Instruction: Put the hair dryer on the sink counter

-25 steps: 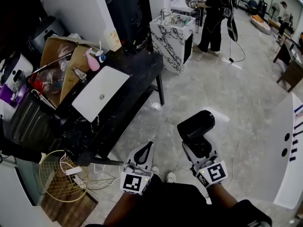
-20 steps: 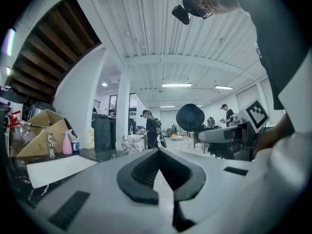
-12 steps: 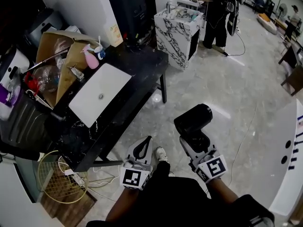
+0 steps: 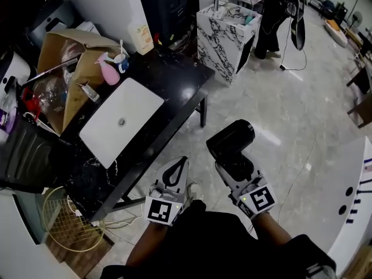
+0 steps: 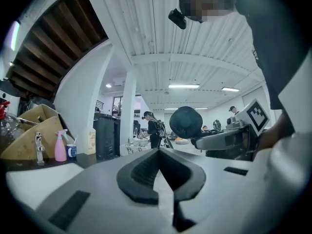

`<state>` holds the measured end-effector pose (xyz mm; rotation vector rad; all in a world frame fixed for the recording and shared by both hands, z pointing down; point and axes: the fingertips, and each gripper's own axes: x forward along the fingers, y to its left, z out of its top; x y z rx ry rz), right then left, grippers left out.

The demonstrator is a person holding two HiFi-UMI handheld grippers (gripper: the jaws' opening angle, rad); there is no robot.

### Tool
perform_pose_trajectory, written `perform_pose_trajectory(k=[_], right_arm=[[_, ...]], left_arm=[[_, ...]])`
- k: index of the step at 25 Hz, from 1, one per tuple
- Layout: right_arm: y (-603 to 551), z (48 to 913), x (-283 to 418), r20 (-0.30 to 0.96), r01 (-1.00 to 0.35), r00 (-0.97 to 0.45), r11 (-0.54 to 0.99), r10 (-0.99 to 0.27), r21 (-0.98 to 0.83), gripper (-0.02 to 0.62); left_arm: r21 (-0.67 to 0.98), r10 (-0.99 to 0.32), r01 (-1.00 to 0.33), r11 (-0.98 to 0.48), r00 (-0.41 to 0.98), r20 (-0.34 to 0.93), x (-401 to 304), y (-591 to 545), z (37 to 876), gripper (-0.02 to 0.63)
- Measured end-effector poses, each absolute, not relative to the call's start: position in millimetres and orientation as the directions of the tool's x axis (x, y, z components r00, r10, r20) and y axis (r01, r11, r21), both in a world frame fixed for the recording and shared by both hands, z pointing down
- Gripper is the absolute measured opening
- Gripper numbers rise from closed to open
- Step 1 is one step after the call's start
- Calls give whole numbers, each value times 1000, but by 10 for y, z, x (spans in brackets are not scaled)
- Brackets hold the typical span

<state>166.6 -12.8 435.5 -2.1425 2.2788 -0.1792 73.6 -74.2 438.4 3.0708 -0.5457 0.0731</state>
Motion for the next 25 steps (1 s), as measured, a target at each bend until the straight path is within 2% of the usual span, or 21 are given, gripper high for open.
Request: perform_pose_trajectory(k=[5, 10, 18, 25], right_arm=[[-564, 4403, 1836, 120, -993, -86, 76, -989, -88, 253], [-1029, 4334, 1917, 87, -986, -144, 135, -986, -101, 253], [-1657, 4530, 2217, 173, -970, -242, 238, -955, -40, 253], [-2124, 4653, 2490, 176, -937, -349, 345, -921, -52, 253]], left_arm=[[14, -363, -365, -931, 929, 68, 873, -1162, 4474, -3], [-33, -382, -381, -924, 922, 63, 1060, -1551, 4348, -3], [-28, -493, -492, -870, 868, 63, 1319, -2055, 4367, -3], [-28, -595, -594, -804, 802, 48, 1616, -2450, 4336, -3]])
